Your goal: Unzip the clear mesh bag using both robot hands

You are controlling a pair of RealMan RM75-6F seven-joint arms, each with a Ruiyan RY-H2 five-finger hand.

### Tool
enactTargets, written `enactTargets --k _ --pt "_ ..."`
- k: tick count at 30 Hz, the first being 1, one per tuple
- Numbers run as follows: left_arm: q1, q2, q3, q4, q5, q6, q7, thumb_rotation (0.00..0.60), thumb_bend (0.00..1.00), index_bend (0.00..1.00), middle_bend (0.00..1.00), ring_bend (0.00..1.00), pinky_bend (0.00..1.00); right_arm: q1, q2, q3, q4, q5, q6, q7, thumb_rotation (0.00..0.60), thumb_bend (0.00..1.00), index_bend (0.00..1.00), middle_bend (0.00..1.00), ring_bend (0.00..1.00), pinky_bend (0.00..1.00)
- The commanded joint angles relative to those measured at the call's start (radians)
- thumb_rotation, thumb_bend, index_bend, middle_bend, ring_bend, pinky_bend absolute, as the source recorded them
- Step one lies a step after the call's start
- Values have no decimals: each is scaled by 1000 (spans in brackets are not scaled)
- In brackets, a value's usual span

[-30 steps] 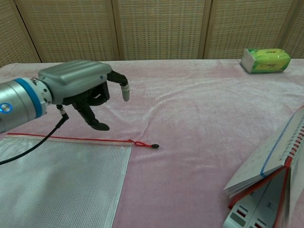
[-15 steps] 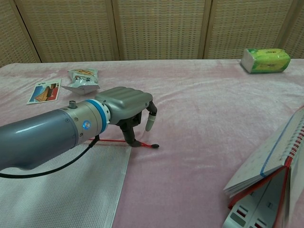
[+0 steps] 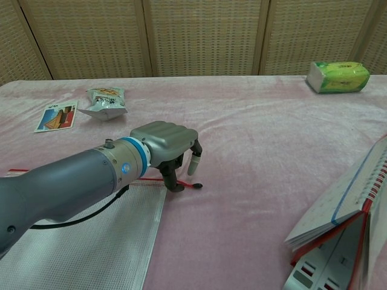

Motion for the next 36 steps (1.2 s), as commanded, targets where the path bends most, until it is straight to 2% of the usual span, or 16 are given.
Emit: enactTargets --k 1,27,31,36 --pt "-7 -10 3 13 -11 1 0 600 288 505 978 921 1000 1 0 1 3 4 -3 3 600 0 0 0 0 0" --pt "-52 -55 2 99 -90 -25 -21 600 347 531 978 921 1000 3 2 0 6 8 -7 10 600 0 0 0 0 0" --pt "-53 -57 4 102 -90 -22 -25 600 398 570 978 921 1000 3 2 0 6 8 -8 13 600 0 0 0 0 0" --pt "-55 -58 6 103 -92 -16 -24 600 507 600 978 921 1000 3 3 0 5 7 -8 14 600 0 0 0 0 0"
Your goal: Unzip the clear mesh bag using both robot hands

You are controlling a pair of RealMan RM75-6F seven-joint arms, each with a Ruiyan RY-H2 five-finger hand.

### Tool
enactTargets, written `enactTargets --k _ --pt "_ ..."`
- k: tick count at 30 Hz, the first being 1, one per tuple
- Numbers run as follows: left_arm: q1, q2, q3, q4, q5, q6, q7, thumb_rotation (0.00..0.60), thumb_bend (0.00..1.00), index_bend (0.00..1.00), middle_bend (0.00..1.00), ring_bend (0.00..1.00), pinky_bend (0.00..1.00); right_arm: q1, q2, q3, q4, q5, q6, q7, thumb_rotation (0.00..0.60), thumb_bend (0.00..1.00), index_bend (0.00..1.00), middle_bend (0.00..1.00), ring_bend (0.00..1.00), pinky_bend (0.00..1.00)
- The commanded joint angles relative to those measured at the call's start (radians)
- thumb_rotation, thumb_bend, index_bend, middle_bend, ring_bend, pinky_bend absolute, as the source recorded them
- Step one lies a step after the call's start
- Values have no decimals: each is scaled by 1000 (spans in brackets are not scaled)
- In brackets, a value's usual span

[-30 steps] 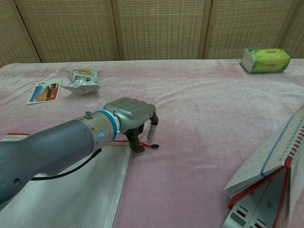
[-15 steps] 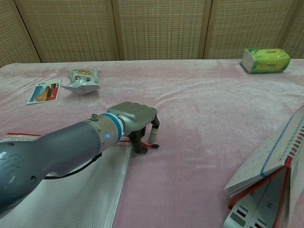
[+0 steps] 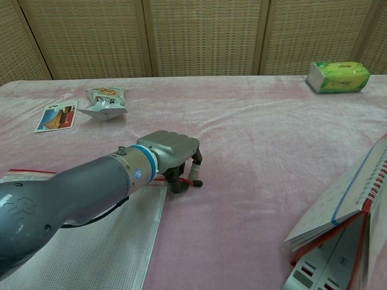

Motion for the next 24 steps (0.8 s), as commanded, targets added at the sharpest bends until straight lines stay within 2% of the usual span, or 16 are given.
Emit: enactTargets --k 1,11,18,24 --pt "0 -1 -1 -1 -2 5 0 600 511 610 978 921 1000 0 0 0 0 0 0 0 600 0 0 0 0 0" --pt "12 46 -21 -70 23 42 -31 600 511 722 978 921 1000 -1 3 -4 -5 -8 3 5 600 0 1 0 0 0" --pt "35 129 -48 -173 43 58 -84 600 515 781 978 921 1000 0 0 -9 -7 -14 2 -2 600 0 6 0 0 0" --pt "70 243 -83 -270 75 33 -197 600 536 803 979 921 1000 6 -9 -16 -10 -19 -10 -17 600 0 15 0 0 0"
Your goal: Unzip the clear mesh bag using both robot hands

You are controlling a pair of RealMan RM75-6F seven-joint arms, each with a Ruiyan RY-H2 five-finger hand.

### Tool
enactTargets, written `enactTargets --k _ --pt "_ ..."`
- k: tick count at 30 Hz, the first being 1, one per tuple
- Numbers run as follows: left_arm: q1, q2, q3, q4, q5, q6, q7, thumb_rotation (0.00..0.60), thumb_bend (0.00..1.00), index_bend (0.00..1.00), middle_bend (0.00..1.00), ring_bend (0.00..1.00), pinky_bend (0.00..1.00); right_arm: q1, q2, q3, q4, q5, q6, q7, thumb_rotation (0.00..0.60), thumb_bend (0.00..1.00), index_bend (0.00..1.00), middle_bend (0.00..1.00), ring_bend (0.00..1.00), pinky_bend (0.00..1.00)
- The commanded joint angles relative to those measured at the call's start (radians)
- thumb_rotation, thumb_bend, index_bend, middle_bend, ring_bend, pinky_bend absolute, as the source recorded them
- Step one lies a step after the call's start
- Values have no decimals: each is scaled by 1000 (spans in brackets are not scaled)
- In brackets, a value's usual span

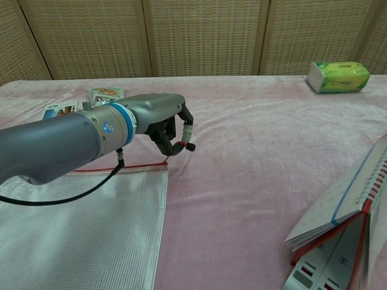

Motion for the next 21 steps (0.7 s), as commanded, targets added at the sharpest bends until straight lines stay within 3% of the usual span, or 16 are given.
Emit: enactTargets --k 1,8,13,15,17,19,21 --pt "27 75 -25 -56 34 -19 -77 600 539 803 979 921 1000 6 -5 -1 -6 -3 -6 -10 600 0 16 0 0 0" --pt "44 185 -54 -124 55 -67 -183 600 587 805 982 921 1000 57 25 34 -84 -17 -23 -93 600 0 28 0 0 0" --pt "50 239 -73 -144 74 -89 -254 600 599 805 981 921 1000 138 92 83 -182 1 -114 -119 600 0 47 39 12 0" --pt "52 255 -81 -151 82 -97 -282 600 599 805 981 921 1000 185 119 106 -211 29 -190 -95 600 0 77 169 105 0" --pt "49 270 -88 -154 90 -105 -306 600 598 805 981 921 1000 248 158 135 -247 85 -316 -14 600 0 117 363 300 0" --pt "43 276 -96 -155 95 -106 -325 600 599 805 982 921 1000 314 174 170 -256 132 -438 100 600 0 145 492 459 18" --pt "36 275 -102 -151 101 -105 -342 600 599 805 981 921 1000 378 170 196 -225 161 -546 191 600 0 164 596 592 164"
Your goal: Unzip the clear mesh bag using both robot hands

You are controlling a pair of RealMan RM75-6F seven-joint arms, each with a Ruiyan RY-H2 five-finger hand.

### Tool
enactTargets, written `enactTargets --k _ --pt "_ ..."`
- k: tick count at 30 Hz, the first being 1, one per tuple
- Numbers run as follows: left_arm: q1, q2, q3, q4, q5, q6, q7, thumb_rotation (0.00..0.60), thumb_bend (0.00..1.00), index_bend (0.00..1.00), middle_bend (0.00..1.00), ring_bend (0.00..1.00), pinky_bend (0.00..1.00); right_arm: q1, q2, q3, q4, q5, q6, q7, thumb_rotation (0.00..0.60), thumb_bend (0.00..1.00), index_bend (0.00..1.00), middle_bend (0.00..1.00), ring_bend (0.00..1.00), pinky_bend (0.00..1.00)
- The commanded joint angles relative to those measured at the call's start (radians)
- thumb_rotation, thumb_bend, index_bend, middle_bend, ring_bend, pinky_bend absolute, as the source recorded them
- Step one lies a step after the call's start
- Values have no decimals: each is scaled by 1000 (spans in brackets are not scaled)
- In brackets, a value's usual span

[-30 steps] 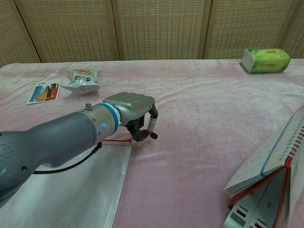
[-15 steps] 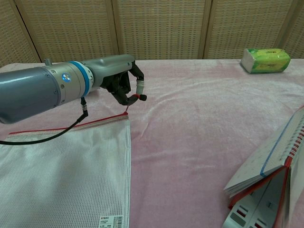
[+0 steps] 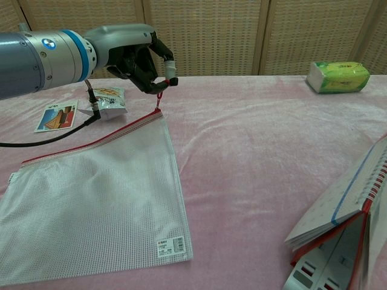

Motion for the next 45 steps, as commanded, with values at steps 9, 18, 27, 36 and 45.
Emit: enactTargets --k 9,18,27,36,45 --pt "-32 -35 -24 51 57 12 -98 600 600 805 982 921 1000 322 -57 114 101 193 -460 348 600 0 220 829 857 976" --pt "-54 -64 -42 105 86 27 -151 600 600 805 981 921 1000 441 -92 140 119 344 -612 413 600 0 235 866 895 1000" --pt "-76 -112 -75 146 104 44 -225 600 600 805 982 921 1000 551 -175 137 173 505 -686 470 600 0 264 897 924 1000" --pt "-100 -151 -79 161 128 82 -218 600 599 805 982 921 1000 622 -207 137 183 652 -684 499 600 0 322 903 927 1000" --pt "-113 -224 -92 176 146 148 -226 600 588 807 982 921 1000 666 -255 113 206 745 -619 482 600 0 414 903 927 1000"
